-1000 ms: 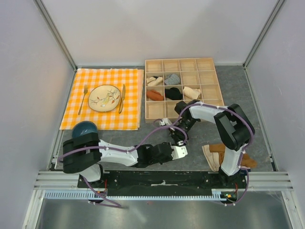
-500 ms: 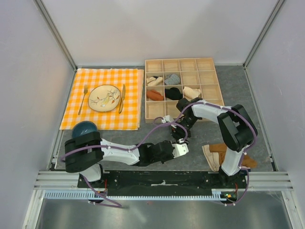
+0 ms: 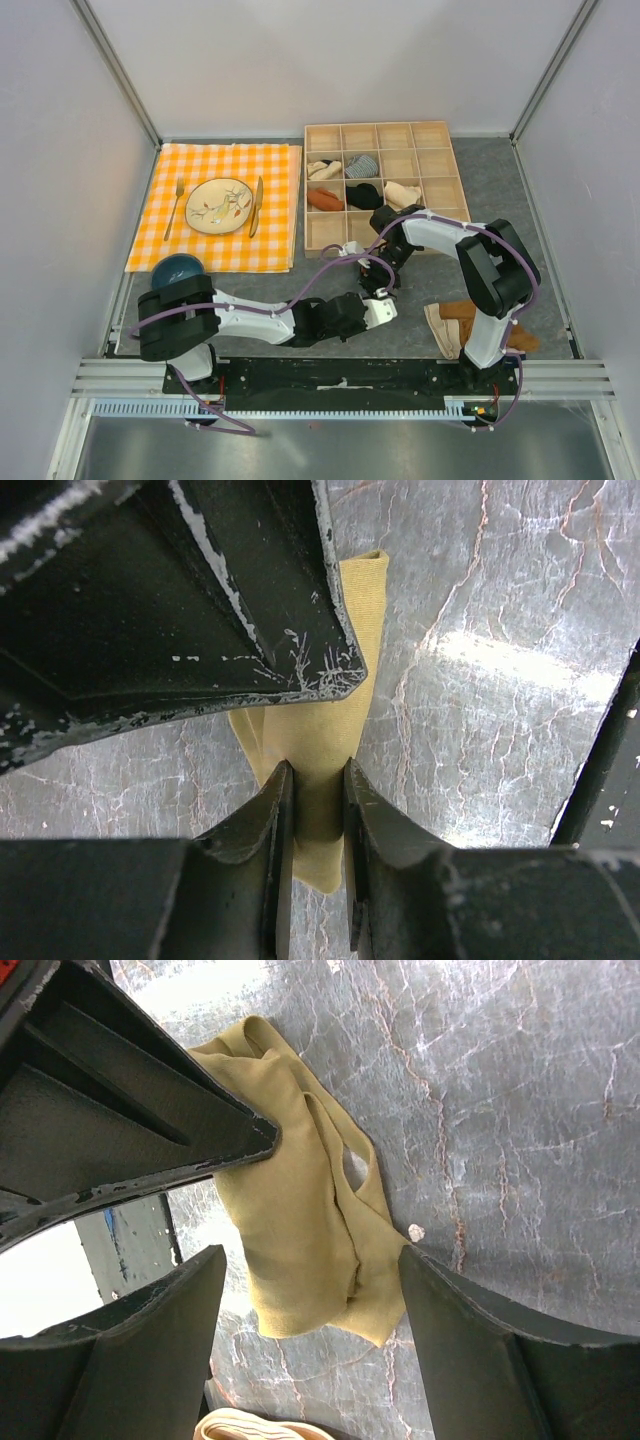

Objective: Roll the underwear
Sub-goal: Roll the underwear to the corner of the board.

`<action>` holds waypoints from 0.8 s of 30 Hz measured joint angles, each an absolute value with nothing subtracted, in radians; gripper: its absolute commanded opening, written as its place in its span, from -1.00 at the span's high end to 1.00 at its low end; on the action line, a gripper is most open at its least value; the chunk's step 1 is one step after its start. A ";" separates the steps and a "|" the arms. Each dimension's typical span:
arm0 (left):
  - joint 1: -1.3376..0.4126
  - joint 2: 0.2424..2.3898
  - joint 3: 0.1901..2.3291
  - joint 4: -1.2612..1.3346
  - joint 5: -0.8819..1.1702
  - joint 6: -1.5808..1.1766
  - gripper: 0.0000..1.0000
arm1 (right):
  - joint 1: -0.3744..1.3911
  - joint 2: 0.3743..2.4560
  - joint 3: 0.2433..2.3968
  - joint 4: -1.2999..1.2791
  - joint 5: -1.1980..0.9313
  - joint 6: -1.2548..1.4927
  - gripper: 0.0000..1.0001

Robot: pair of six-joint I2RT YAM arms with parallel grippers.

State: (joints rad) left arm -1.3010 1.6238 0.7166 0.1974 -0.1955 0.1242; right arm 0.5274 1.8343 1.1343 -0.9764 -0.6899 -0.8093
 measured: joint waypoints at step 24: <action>-1.277 1.633 0.747 0.154 -0.172 0.092 0.83 | 0.522 1.870 1.102 -0.956 -0.736 -0.816 0.18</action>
